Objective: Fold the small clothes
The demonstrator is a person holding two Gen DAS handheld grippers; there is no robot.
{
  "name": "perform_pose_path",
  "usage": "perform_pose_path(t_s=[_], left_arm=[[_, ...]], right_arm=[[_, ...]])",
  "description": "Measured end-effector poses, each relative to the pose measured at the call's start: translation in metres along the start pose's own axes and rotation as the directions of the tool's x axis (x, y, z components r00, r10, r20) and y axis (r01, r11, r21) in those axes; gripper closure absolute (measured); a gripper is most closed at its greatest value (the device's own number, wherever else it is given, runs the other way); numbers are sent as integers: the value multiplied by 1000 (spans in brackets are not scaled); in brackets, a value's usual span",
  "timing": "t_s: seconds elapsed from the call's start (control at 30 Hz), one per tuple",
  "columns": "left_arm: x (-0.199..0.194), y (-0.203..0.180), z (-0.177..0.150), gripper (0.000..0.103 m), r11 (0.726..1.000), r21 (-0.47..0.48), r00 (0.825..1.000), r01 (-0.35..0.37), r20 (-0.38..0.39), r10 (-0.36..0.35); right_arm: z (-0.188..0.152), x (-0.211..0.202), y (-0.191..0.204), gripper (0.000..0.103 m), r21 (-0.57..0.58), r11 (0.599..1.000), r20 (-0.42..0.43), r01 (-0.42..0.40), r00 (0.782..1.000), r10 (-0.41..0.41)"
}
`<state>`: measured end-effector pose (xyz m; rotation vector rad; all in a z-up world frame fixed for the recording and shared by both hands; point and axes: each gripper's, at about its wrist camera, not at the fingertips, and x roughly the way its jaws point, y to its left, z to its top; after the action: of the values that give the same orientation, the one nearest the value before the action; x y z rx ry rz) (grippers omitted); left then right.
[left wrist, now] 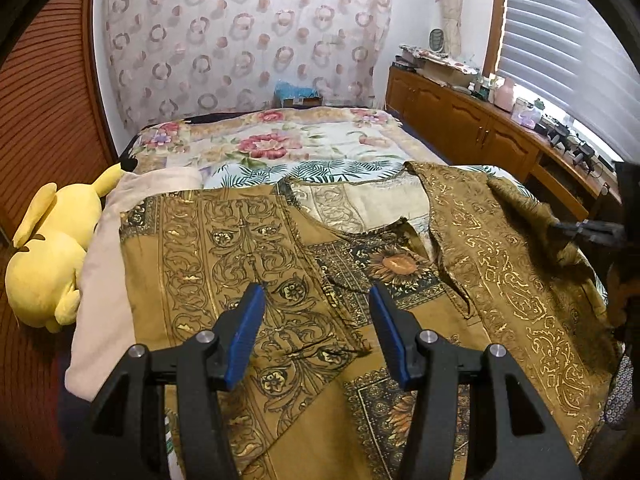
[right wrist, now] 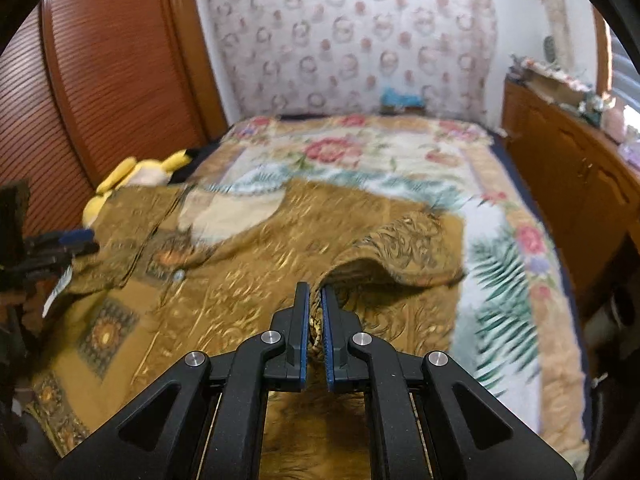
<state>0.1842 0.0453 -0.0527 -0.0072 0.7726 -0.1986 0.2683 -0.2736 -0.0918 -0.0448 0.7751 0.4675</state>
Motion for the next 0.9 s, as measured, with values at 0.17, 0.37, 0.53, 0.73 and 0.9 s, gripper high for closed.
perform_pose_path(t_s=[0.17, 0.37, 0.53, 0.73, 0.9], left_arm=[[-1, -5, -2, 49, 1000, 4, 1000, 0, 1, 0], [-3, -8, -1, 49, 1000, 4, 1000, 3, 12, -3], [-3, -8, -1, 49, 1000, -2, 1000, 6, 13, -6], [2, -8, -2, 49, 1000, -7, 1000, 1, -1, -1], [6, -3, -6, 49, 1000, -17, 1000, -11, -16, 11]], right_arm=[[-12, 11, 6, 92, 9, 1000, -27, 0, 1000, 0], [-7, -9, -6, 64, 23, 999, 22, 28, 999, -29], [10, -26, -40, 63, 47, 992, 64, 119, 990, -122], [19, -3, -66, 63, 46, 982, 15, 181, 983, -181], [18, 22, -85, 70, 92, 981, -37, 169, 985, -166]])
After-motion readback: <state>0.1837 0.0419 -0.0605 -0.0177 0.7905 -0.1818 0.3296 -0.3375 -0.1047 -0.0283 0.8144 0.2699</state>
